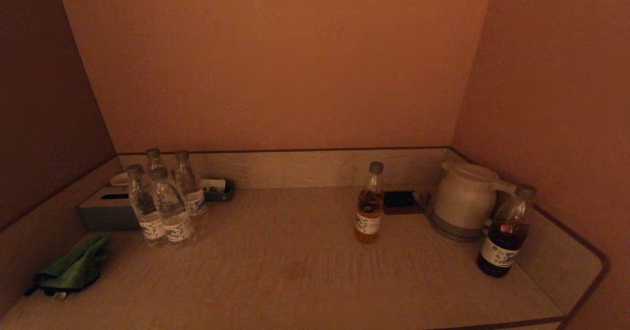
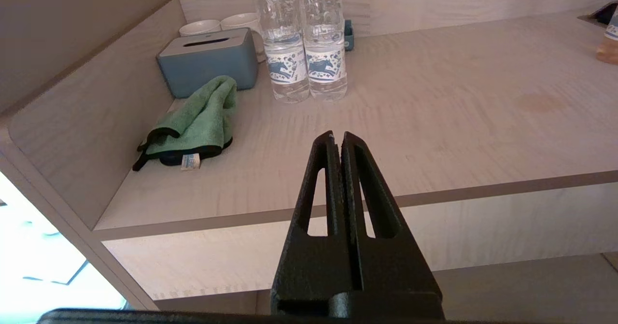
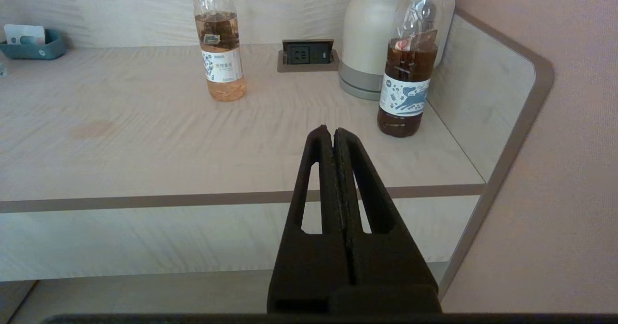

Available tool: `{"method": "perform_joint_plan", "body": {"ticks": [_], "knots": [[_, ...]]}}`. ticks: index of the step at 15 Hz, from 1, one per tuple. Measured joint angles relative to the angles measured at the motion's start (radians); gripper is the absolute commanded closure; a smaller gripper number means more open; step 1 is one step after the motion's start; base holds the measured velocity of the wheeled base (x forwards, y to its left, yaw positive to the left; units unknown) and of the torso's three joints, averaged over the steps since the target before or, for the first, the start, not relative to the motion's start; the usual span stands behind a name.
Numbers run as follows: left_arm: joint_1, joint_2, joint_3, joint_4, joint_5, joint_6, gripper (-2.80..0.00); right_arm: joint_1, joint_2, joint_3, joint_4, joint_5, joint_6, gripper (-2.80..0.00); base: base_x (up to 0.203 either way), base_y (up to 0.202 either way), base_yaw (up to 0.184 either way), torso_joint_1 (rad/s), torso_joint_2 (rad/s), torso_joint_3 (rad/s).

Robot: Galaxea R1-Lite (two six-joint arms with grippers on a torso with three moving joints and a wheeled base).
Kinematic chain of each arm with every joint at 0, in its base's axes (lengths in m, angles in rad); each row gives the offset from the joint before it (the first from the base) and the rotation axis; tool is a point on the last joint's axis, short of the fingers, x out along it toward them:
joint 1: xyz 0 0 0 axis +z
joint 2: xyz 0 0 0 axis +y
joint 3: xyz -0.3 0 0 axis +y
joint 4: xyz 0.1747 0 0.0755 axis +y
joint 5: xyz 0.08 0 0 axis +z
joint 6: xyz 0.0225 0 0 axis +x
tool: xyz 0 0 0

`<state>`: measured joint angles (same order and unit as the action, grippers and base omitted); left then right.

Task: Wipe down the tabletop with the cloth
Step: Pick up the tablecloth

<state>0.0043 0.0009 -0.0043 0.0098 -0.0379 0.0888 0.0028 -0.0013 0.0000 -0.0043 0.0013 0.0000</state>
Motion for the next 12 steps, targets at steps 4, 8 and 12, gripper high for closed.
{"method": "perform_joint_plan", "body": {"ticks": [4, 8, 12], "knots": [[0.0, 0.001, -0.059, 0.033, 0.002, -0.063, 0.0, 0.0, 0.0, 0.0, 0.0, 0.0, 0.0, 0.0, 0.0, 0.0, 0.0, 0.0, 0.0, 0.0], [0.0, 0.048, -0.185, 0.137, 0.006, -0.124, 0.0, 0.0, 0.0, 0.0, 0.0, 0.0, 0.0, 0.0, 0.0, 0.0, 0.0, 0.0, 0.0, 0.0], [0.002, 0.351, -0.328, 0.161, 0.101, -0.265, 0.0, 0.0, 0.0, 0.0, 0.0, 0.0, 0.0, 0.0, 0.0, 0.0, 0.0, 0.0, 0.0, 0.0]]}}
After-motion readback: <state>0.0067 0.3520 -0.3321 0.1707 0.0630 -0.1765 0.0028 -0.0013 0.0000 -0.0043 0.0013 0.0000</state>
